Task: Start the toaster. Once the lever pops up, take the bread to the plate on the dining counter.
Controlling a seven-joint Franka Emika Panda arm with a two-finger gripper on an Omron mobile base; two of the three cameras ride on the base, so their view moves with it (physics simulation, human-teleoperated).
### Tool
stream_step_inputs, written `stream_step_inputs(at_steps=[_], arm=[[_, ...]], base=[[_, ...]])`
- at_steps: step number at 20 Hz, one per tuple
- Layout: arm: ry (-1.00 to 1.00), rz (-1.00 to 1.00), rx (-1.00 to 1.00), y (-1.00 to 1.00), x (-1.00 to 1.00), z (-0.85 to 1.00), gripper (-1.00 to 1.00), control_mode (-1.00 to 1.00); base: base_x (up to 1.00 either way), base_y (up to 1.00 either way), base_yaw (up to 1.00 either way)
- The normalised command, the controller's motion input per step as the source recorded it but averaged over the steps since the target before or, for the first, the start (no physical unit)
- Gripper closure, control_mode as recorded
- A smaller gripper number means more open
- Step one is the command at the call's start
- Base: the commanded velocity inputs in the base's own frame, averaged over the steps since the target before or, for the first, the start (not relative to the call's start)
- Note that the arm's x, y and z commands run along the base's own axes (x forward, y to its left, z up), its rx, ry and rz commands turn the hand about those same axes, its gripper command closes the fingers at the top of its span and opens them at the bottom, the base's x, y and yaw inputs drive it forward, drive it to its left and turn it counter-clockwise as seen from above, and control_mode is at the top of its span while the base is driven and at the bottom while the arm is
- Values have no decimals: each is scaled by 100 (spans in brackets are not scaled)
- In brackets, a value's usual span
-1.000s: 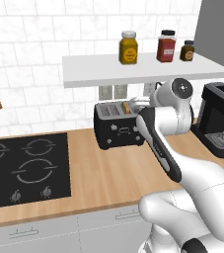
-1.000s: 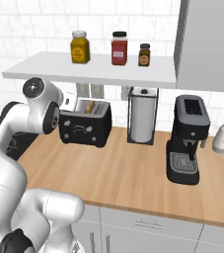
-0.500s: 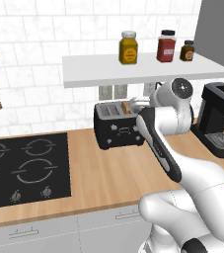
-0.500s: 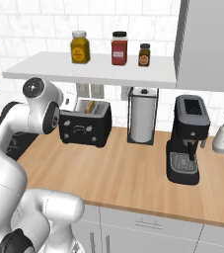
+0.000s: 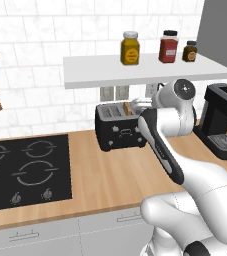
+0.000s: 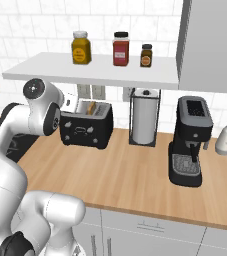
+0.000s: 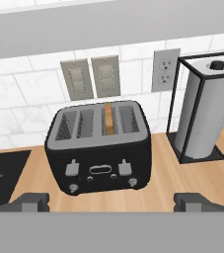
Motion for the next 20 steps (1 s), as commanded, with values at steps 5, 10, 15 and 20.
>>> stream_step_inputs(at_steps=[5, 10, 15, 20], arm=[[0, 0, 0, 0, 0, 0, -100, -100], [0, 0, 0, 0, -5, 0, -100, -100], [0, 0, 0, 0, -34, 0, -100, -100], [-18, 0, 0, 1, -52, 3, -100, -100]], base=[[0, 0, 0], [0, 0, 0], [0, 0, 0], [0, 0, 0]])
